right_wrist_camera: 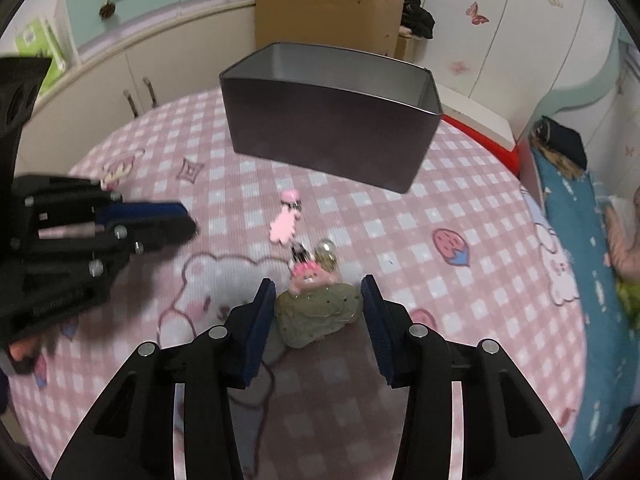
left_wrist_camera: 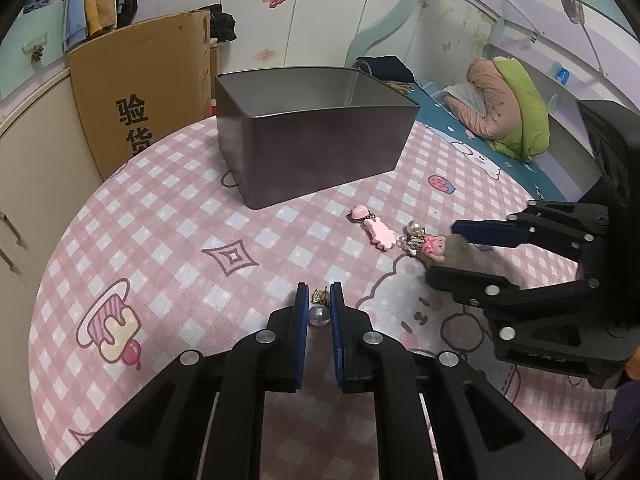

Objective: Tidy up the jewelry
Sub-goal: 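Grasp a small silver charm with the left tool while the right tool grasps the pale green jade pendant, then carry the silver charm and jade pendant into the tin box and open both tools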

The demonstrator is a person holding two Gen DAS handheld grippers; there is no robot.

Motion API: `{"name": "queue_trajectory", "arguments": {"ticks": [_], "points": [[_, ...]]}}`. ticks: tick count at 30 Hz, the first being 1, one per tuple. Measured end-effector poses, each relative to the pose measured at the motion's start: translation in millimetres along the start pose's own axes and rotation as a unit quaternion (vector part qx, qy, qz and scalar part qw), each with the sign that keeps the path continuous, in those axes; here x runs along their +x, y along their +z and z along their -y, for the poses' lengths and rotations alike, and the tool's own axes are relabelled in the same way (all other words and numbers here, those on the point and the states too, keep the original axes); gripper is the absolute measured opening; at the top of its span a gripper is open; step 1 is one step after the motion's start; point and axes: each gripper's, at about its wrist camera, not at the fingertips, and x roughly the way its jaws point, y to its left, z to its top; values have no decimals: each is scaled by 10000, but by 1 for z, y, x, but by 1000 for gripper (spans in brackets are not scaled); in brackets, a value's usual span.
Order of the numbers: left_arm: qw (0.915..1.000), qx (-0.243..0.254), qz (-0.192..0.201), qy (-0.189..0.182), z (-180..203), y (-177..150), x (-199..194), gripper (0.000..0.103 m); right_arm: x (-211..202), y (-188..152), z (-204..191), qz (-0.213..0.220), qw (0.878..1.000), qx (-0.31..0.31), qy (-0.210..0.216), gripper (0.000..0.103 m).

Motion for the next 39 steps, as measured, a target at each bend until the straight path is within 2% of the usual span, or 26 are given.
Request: {"name": "queue_trajectory", "arguments": {"ticks": [6,15,20,24,33,39], "points": [[9998,-53,79,-172,1,2,-10,9,-23,-5,10,56,9998,13,-210,44],[9979,-26,284,-574,9,22,-35,9,-48,9,20,440,9985,322,-73,44],[9963,9,431,-740,10,46,-51,9,-53,22,32,637,9958,650,92,44],[9965,128,528,-640,11,73,-57,9,-54,39,40,768,9926,922,180,44],[9968,-36,375,-710,-1,127,-42,9,-47,82,47,929,9883,1144,383,44],[9977,-191,180,-630,-14,145,-16,9,-36,105,50,993,9870,1194,408,44]]}}
